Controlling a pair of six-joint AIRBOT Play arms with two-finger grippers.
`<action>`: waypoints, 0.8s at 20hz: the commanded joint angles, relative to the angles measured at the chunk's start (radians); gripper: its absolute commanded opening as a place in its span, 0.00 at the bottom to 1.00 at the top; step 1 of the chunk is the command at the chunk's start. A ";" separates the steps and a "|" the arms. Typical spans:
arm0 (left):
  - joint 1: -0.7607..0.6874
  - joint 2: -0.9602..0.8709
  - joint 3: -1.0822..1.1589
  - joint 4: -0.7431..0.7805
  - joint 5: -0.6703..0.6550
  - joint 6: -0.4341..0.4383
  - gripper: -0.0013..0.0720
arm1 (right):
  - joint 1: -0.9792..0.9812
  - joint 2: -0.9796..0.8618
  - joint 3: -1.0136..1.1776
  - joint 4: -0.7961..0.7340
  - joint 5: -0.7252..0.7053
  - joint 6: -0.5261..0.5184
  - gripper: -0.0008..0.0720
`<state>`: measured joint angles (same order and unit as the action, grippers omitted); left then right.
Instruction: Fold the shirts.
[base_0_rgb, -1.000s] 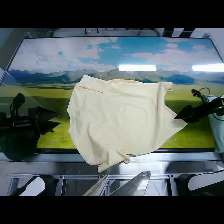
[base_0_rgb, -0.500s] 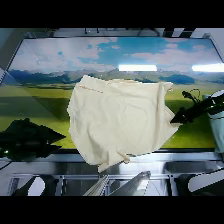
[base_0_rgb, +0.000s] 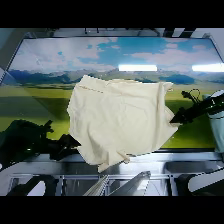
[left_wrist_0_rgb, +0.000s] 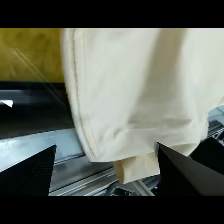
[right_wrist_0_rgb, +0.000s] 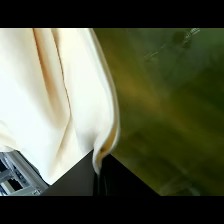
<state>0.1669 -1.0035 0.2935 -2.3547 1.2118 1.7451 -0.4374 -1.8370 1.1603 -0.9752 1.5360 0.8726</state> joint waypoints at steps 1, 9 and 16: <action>-0.179 -0.138 -0.001 -0.035 -0.143 -0.009 0.95 | 0.001 0.000 0.000 0.030 -0.069 -0.010 0.04; -0.312 -0.281 0.046 -0.319 -0.171 0.210 0.61 | 0.000 0.000 0.000 0.029 -0.044 -0.009 0.04; -0.213 -0.040 0.130 -0.319 -0.086 0.197 0.04 | -0.010 0.080 0.000 0.036 -0.014 0.018 0.04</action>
<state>-0.1059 -1.1404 0.3832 -2.6534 1.0672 1.9427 -0.4423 -1.8019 1.1595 -0.9520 1.4948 0.8703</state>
